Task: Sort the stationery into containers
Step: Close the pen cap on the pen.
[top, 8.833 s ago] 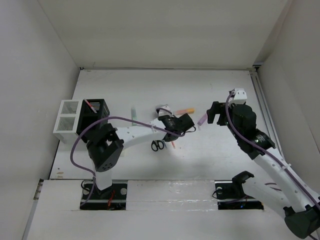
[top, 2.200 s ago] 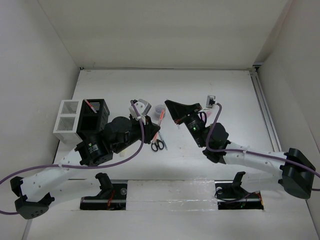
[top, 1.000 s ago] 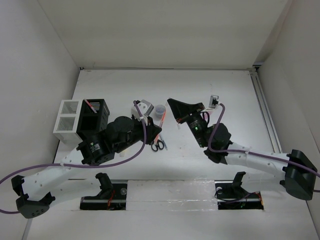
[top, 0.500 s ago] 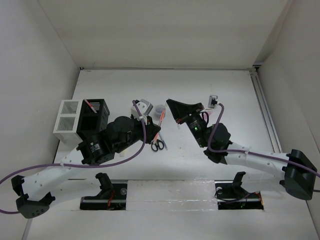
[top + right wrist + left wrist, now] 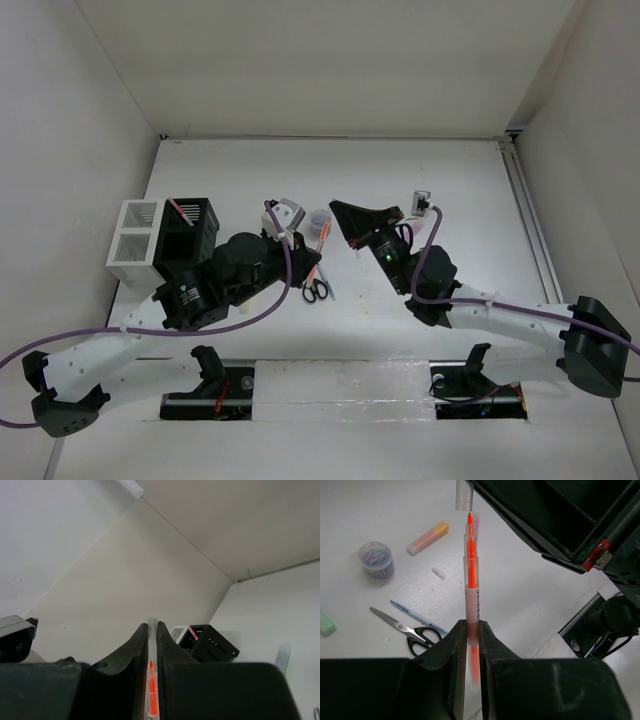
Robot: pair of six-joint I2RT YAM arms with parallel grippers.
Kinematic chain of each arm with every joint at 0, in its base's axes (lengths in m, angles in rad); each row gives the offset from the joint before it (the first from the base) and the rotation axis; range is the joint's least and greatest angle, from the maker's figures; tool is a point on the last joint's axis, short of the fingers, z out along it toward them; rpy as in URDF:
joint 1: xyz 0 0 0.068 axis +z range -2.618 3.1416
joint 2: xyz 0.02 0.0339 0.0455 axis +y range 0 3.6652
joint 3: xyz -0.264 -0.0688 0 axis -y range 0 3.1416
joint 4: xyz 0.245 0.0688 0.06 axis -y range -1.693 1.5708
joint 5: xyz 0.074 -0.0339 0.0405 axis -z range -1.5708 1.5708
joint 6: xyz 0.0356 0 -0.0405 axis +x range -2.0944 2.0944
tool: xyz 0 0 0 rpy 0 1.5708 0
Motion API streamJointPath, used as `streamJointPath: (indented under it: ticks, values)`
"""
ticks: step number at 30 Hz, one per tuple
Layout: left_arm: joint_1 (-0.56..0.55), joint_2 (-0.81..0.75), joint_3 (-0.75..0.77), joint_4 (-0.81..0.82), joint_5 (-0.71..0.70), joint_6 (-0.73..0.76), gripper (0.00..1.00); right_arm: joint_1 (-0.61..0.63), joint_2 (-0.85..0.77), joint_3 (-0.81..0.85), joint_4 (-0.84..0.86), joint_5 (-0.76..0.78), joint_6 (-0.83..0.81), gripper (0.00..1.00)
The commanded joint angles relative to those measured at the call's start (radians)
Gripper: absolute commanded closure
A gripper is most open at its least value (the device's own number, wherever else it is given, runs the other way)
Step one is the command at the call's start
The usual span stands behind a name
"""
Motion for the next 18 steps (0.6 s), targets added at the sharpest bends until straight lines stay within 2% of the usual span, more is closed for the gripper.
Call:
streamJointPath:
  ticks: [1,18]
  values:
    - [0.005,-0.02,0.033,0.016,-0.007,0.003,1.0,0.01,0.002,0.007,0.054,-0.023,0.007,1.0]
    - [0.005,-0.038,0.033,0.016,-0.053,-0.006,1.0,0.01,0.012,-0.011,0.043,-0.065,0.036,1.0]
